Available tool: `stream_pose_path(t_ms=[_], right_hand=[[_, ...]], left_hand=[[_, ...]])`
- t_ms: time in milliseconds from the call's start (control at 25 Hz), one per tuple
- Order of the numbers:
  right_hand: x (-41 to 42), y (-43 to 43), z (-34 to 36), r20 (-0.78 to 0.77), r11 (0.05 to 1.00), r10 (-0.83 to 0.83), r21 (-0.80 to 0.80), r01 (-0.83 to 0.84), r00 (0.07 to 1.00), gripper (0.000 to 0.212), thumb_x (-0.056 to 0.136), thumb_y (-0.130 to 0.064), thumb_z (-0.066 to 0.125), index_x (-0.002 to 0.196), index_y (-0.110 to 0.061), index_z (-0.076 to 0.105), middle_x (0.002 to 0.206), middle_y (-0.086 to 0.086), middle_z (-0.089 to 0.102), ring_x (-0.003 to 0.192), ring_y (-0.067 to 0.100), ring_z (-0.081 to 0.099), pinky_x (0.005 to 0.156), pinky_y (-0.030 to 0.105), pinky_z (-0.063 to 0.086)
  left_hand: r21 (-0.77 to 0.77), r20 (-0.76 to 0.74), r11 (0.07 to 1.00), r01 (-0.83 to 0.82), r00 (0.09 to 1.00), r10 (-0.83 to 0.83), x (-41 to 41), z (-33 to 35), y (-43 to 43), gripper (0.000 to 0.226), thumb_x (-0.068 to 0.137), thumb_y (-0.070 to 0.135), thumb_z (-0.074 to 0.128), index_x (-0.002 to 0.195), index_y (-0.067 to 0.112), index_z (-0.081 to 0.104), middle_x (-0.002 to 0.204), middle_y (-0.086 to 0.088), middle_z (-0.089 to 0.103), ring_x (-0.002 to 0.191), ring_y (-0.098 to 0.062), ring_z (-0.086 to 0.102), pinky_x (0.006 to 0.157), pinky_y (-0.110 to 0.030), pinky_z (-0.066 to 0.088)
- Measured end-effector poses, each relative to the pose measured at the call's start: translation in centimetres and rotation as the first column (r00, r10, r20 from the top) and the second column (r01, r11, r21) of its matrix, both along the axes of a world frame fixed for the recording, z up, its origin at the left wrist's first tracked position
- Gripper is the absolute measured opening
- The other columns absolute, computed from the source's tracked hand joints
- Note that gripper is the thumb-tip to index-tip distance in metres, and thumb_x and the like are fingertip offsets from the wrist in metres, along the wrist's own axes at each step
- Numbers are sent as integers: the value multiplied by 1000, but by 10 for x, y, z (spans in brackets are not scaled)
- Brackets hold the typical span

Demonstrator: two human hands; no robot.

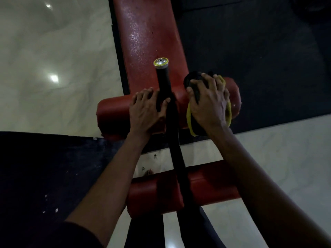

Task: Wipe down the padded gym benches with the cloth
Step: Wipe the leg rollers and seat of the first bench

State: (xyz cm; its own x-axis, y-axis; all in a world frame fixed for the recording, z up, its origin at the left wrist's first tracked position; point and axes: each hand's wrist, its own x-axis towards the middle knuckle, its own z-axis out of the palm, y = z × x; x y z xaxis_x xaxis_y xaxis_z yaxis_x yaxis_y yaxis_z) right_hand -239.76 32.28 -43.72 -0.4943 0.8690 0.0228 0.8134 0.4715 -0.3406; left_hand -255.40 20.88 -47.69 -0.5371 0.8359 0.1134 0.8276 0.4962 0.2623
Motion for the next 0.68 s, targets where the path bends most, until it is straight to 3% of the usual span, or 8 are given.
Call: stream_pose_path(t_ms=[120,240,360,440,560,680], right_hand=[[-28,14,0,22,1000,10,4,-10,1000,37,102,-41,38,115,-23,69,138,0,57,135,29,43,110,52,30],[-58,34,4,97,966,217,-165,-199,971,36,102,-39,40,112,-20,69,126,4,62,121,33,55,103,48,38],[-39,43,12,47,901,386,-232,-366,921,33,95,-41,49,115,-23,68,127,0,60,121,29,53,98,47,47],[-8,44,15,3,924,337,-190,-330,941,32,92,-39,54,118,-25,68,132,-4,57,128,25,48,99,47,46],[21,42,11,7,992,108,-68,-107,994,31,91,-36,56,117,-27,68,136,-4,56,133,24,45,105,47,39],[-13,38,5,-36,999,-16,-51,14,999,26,89,-30,50,102,-22,72,119,1,64,117,27,55,95,46,45]], left_hand=[[52,-42,998,-31,999,33,6,0,0,42,99,50,49,121,19,67,125,-4,67,114,-27,60,101,-40,43],[57,-53,997,-45,997,48,8,1,0,39,101,45,47,123,19,67,127,-5,66,116,-27,59,102,-39,43],[91,-79,994,-58,995,66,8,-1,1,40,100,45,49,119,18,70,124,-5,68,115,-27,61,101,-38,44],[89,-98,994,-67,992,76,7,-3,1,41,99,47,50,117,17,72,121,-4,69,113,-27,62,99,-38,44],[97,-99,994,-54,993,64,5,-5,2,40,98,47,53,116,16,72,120,-5,69,111,-28,63,98,-39,44],[109,-91,993,-51,994,61,5,-7,2,41,98,47,52,116,17,71,121,-6,69,112,-29,62,99,-40,43]])
